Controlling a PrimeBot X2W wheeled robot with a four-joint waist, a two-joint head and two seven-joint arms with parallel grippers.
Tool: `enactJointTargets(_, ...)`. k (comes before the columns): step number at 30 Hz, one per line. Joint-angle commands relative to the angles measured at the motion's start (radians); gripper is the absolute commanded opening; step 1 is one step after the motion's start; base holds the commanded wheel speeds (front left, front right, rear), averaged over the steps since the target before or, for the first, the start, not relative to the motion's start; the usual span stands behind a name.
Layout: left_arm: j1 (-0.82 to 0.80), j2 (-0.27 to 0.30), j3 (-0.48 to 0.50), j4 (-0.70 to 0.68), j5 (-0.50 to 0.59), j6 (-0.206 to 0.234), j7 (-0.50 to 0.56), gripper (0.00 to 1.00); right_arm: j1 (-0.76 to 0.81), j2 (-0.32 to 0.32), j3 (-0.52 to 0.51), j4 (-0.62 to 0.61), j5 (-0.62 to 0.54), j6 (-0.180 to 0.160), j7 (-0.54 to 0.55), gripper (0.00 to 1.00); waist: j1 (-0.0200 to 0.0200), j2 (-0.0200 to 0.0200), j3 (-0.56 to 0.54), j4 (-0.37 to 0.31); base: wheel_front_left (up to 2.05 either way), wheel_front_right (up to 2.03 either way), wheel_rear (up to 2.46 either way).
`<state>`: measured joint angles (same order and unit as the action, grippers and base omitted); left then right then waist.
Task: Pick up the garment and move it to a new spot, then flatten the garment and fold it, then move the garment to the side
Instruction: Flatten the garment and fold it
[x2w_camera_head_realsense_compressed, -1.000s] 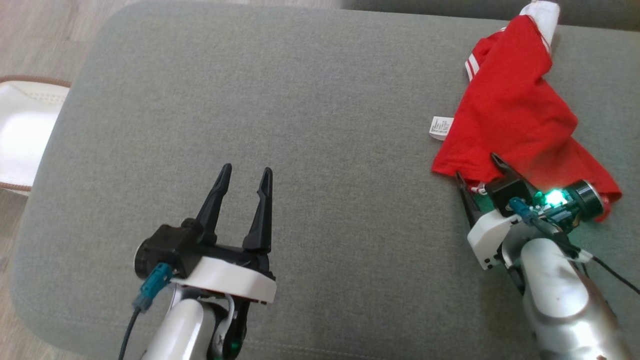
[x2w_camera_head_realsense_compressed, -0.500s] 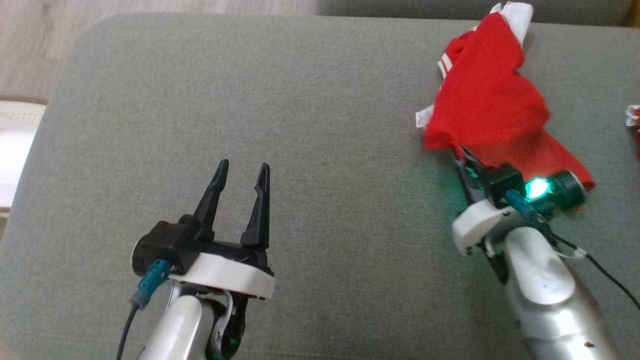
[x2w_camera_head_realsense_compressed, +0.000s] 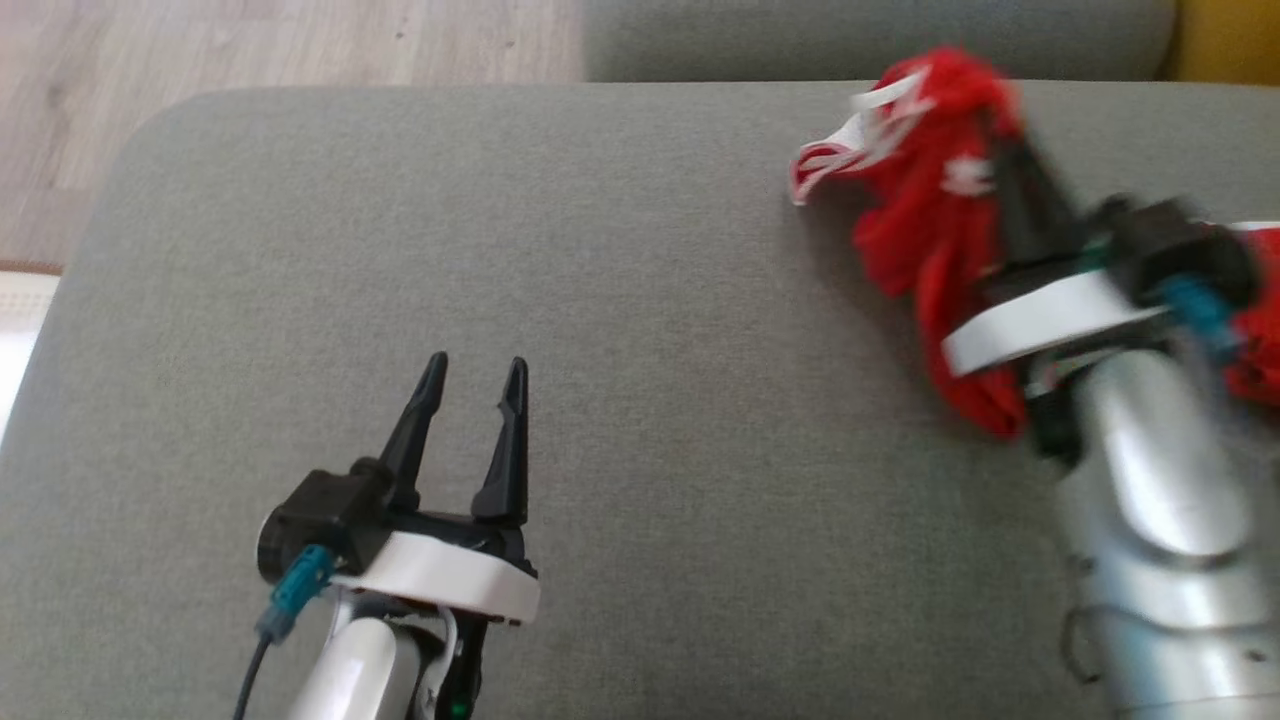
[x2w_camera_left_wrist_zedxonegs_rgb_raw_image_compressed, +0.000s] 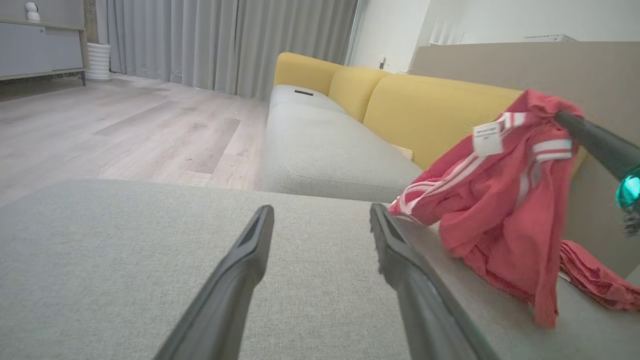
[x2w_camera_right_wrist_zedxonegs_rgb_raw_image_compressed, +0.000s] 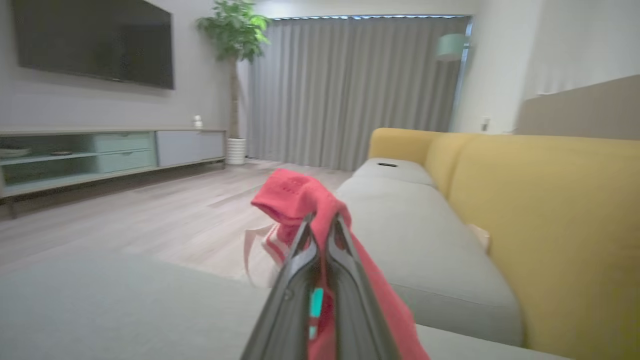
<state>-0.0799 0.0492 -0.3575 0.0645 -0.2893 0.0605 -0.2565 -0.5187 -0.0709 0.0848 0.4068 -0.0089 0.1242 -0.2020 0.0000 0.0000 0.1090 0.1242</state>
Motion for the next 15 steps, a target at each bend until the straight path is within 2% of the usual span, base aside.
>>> enactJointTargets(1, -0.025, 0.001, 0.040, -0.040, 0.013, -0.005, -0.005, 1.00, -0.033, -0.013, -0.018, -0.058, -0.001, 0.007, 0.017, 0.00, 0.0000, 0.0000, -0.005, -0.010, 0.00, 0.00, 0.00)
enactJointTargets(6, -0.021, 0.001, 0.042, -0.045, 0.013, -0.010, -0.005, 1.00, -0.018, -0.137, -0.200, -0.099, 0.021, 0.007, 0.113, 0.00, 0.0000, 0.0000, -0.001, -0.027, 0.00, 0.00, 0.00)
enactJointTargets(11, -0.027, 0.001, 0.036, -0.046, 0.009, -0.009, -0.005, 1.00, 0.005, -0.231, -0.360, -0.035, -0.025, 0.007, 0.186, 0.00, 0.0000, 0.0000, 0.004, -0.037, 0.00, 0.00, 0.00)
enactJointTargets(12, -0.029, 0.001, 0.035, -0.046, 0.008, -0.009, -0.005, 1.00, 0.008, -0.235, -0.395, -0.019, -0.046, 0.007, 0.200, 0.93, 0.0000, 0.0000, 0.006, -0.039, 0.00, 0.00, 0.00)
enactJointTargets(13, -0.031, 0.001, 0.034, -0.045, 0.007, -0.009, -0.005, 1.00, 0.006, -0.232, -0.429, -0.009, -0.060, 0.007, 0.204, 1.00, 0.0000, 0.0000, 0.008, -0.040, 0.00, 0.00, 0.00)
enactJointTargets(15, -0.035, 0.001, 0.033, -0.044, 0.006, -0.008, -0.005, 1.00, 0.004, -0.222, -0.468, 0.005, -0.091, 0.007, 0.203, 1.00, 0.0000, 0.0000, 0.009, -0.041, 0.00, 0.00, 0.00)
